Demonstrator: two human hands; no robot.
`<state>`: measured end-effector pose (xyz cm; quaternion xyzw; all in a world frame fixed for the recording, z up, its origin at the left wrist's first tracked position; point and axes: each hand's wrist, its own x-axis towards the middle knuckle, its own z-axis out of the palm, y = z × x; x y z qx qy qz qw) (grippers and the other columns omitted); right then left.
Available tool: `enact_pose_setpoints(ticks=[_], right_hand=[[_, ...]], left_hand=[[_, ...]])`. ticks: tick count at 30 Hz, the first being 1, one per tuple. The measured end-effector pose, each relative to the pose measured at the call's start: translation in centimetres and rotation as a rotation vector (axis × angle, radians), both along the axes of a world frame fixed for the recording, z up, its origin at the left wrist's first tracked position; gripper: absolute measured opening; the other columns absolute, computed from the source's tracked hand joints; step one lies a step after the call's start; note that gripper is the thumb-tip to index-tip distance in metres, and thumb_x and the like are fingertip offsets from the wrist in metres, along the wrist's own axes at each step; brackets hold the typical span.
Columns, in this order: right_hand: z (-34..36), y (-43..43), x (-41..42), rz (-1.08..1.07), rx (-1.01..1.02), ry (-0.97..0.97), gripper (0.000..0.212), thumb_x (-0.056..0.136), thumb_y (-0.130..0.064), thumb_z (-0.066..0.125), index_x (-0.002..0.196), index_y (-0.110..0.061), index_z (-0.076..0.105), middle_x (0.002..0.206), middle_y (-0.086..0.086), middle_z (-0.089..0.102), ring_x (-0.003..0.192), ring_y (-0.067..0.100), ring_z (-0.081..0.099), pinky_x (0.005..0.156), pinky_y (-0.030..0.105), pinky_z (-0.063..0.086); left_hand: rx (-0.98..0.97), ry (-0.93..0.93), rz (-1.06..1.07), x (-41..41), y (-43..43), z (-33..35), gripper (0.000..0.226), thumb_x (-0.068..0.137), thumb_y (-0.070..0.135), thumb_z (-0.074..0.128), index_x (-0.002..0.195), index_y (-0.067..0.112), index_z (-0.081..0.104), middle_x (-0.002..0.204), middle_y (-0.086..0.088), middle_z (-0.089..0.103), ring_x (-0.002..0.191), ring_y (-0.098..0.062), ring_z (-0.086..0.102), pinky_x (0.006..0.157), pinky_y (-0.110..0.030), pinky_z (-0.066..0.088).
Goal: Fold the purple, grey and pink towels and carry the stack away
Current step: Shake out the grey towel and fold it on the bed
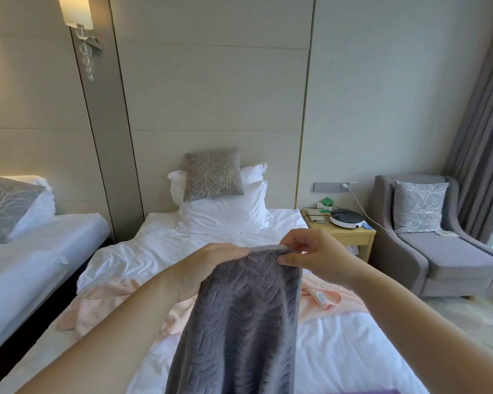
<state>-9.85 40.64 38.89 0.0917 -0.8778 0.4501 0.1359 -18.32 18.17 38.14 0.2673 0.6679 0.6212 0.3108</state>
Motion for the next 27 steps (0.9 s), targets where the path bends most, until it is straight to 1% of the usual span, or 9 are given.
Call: enact_pose_setpoints(ticks=[2, 3, 7, 12, 14, 17, 20, 24, 27], right_hand=[[-0.1, -0.6, 0.0, -0.011, 0.023, 0.046, 0.018, 0.075, -0.011, 0.077, 0.073, -0.025, 0.066, 0.068, -0.015, 0.06, 0.065, 0.003, 0.05, 0.064, 0.013, 0.04], [-0.2, -0.9, 0.0, -0.012, 0.018, 0.05, 0.019, 0.073, -0.011, 0.078, 0.072, -0.025, 0.066, 0.065, -0.016, 0.06, 0.062, 0.002, 0.049, 0.061, 0.012, 0.039], [-0.4, -1.2, 0.6, 0.034, -0.12, 0.004, 0.024, 0.069, -0.007, 0.081, 0.071, -0.02, 0.062, 0.06, -0.015, 0.059, 0.057, 0.003, 0.051, 0.057, 0.012, 0.04], [-0.3, -1.6, 1.3, 0.152, -0.22, -0.013, 0.013, 0.08, -0.005, 0.072, 0.08, -0.018, 0.069, 0.077, 0.003, 0.067, 0.075, 0.015, 0.06, 0.075, 0.025, 0.049], [-0.3, -2.2, 1.4, 0.172, -0.177, -0.017, 0.014, 0.082, -0.007, 0.071, 0.082, -0.021, 0.071, 0.08, 0.002, 0.068, 0.078, 0.015, 0.061, 0.077, 0.028, 0.048], [-0.2, -2.9, 1.0, 0.081, -0.135, 0.074, 0.016, 0.08, -0.008, 0.073, 0.079, -0.024, 0.07, 0.076, -0.008, 0.067, 0.073, 0.008, 0.06, 0.073, 0.02, 0.048], [-0.2, -2.9, 0.8, -0.001, -0.2, 0.119, 0.018, 0.079, -0.005, 0.073, 0.078, -0.021, 0.066, 0.073, -0.005, 0.065, 0.069, 0.012, 0.058, 0.07, 0.024, 0.049], [-0.4, -2.9, 0.9, 0.007, -0.206, 0.119, 0.019, 0.077, -0.004, 0.075, 0.078, -0.02, 0.063, 0.069, -0.009, 0.063, 0.064, 0.01, 0.056, 0.065, 0.021, 0.049], [-0.8, -3.0, 0.8, 0.033, -0.249, 0.107, 0.018, 0.077, -0.004, 0.075, 0.078, -0.018, 0.063, 0.069, -0.009, 0.064, 0.064, 0.009, 0.057, 0.063, 0.018, 0.049]], left_hand=[[-0.066, -0.079, -0.041, 0.2, 0.1, -0.2, 0.042, 0.084, 0.049, 0.062, 0.104, 0.014, 0.074, 0.111, -0.01, 0.071, 0.105, -0.023, 0.067, 0.089, -0.03, 0.052], [-0.084, -0.078, -0.037, 0.3, 0.1, -0.3, 0.044, 0.083, 0.048, 0.063, 0.105, 0.011, 0.073, 0.112, -0.013, 0.07, 0.106, -0.026, 0.066, 0.091, -0.031, 0.051], [-0.086, -0.068, 0.061, 0.4, 0.0, -0.5, 0.024, 0.082, 0.021, 0.07, 0.094, 0.001, 0.071, 0.098, -0.02, 0.068, 0.087, -0.027, 0.064, 0.079, -0.03, 0.052], [-0.026, -0.106, 0.198, 0.1, 0.2, 0.2, 0.016, 0.09, 0.021, 0.062, 0.095, 0.008, 0.069, 0.089, -0.008, 0.068, 0.077, -0.017, 0.063, 0.066, -0.024, 0.05], [0.0, -0.049, 0.228, 0.4, 0.6, 0.2, 0.014, 0.091, 0.025, 0.062, 0.089, 0.012, 0.069, 0.084, -0.004, 0.067, 0.072, -0.014, 0.061, 0.062, -0.022, 0.048], [0.105, -0.016, 0.15, 1.4, 1.4, 0.2, 0.016, 0.091, 0.025, 0.06, 0.088, 0.013, 0.071, 0.087, -0.006, 0.071, 0.075, -0.013, 0.066, 0.063, -0.02, 0.052], [0.067, 0.115, 0.085, 2.1, 1.7, 0.6, 0.02, 0.092, 0.031, 0.057, 0.091, 0.017, 0.072, 0.089, -0.003, 0.072, 0.081, -0.011, 0.065, 0.069, -0.018, 0.05], [-0.015, 0.335, 0.048, 2.9, 1.1, 1.0, 0.022, 0.083, 0.043, 0.064, 0.084, 0.022, 0.069, 0.065, 0.015, 0.063, 0.057, 0.002, 0.055, 0.051, -0.008, 0.038], [-0.059, 0.499, 0.057, 2.8, 1.1, 0.7, 0.015, 0.079, 0.032, 0.075, 0.084, 0.021, 0.066, 0.064, 0.015, 0.056, 0.058, -0.003, 0.048, 0.057, -0.013, 0.037]])
